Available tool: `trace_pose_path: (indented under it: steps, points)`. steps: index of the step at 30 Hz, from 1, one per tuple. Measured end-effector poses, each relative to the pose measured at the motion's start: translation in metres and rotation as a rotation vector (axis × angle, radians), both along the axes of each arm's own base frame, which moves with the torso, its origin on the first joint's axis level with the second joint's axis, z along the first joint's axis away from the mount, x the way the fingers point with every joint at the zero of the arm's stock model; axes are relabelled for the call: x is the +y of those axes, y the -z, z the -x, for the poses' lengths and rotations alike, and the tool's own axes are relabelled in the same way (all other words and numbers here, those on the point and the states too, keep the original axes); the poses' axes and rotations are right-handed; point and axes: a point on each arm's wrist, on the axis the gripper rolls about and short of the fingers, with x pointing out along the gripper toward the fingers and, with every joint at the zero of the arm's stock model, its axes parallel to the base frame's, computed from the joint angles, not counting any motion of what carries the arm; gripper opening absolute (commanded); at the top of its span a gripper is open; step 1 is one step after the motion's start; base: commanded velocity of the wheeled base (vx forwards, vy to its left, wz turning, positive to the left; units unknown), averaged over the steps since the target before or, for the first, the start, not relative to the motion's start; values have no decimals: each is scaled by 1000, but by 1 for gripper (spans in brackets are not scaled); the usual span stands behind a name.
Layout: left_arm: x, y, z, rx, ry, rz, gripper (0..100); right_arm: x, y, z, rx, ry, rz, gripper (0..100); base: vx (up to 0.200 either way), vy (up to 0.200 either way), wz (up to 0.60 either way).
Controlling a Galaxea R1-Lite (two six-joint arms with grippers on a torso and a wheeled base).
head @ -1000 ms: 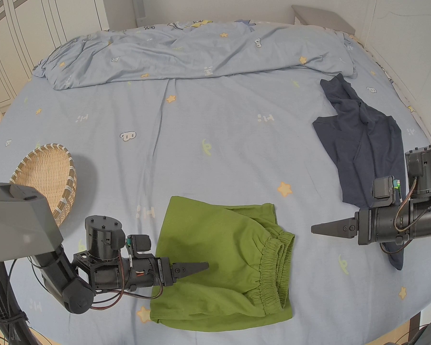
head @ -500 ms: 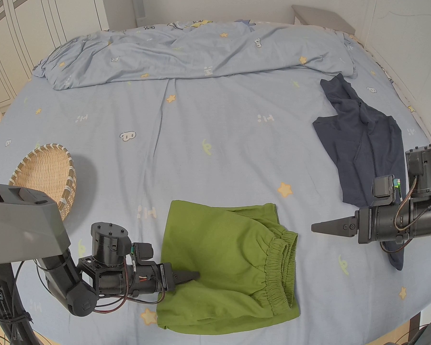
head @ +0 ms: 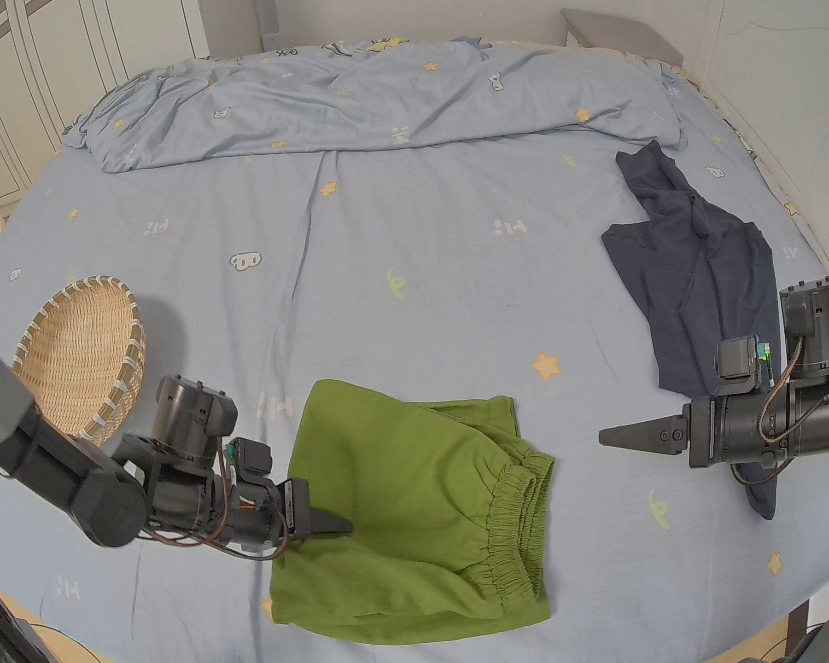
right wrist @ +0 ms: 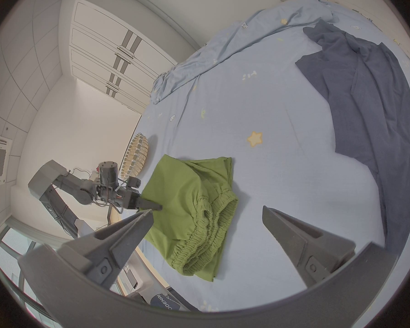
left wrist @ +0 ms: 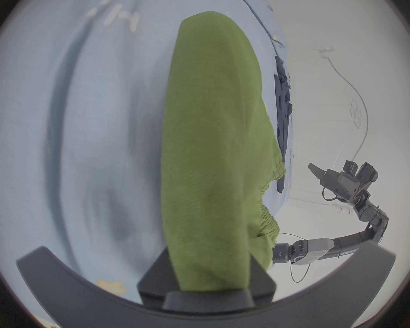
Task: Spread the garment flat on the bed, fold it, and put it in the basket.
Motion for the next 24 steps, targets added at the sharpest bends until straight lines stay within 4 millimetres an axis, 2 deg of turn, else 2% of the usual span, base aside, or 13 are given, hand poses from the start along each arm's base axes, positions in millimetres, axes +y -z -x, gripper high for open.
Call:
trace_pose_path:
  steps: [4,8,11,16,24]
  points:
    - [13,-31,-4,-2,-7,-30,0,0,0,0,0,0,0,100,0,0,0]
    - [28,-70,-10,-116,-27,-16,0,0,0,0,2,0,1,100,0,0,0]
    - [34,-89,-9,-181,-42,-1,0,0,1,0,3,-1,1,100,0,200,0]
    - [37,-104,-3,-227,-48,13,0,0,1,0,4,-2,2,100,0,200,0]
    - [37,-114,7,-215,-29,1,0,0,1,0,3,0,2,100,0,200,0]
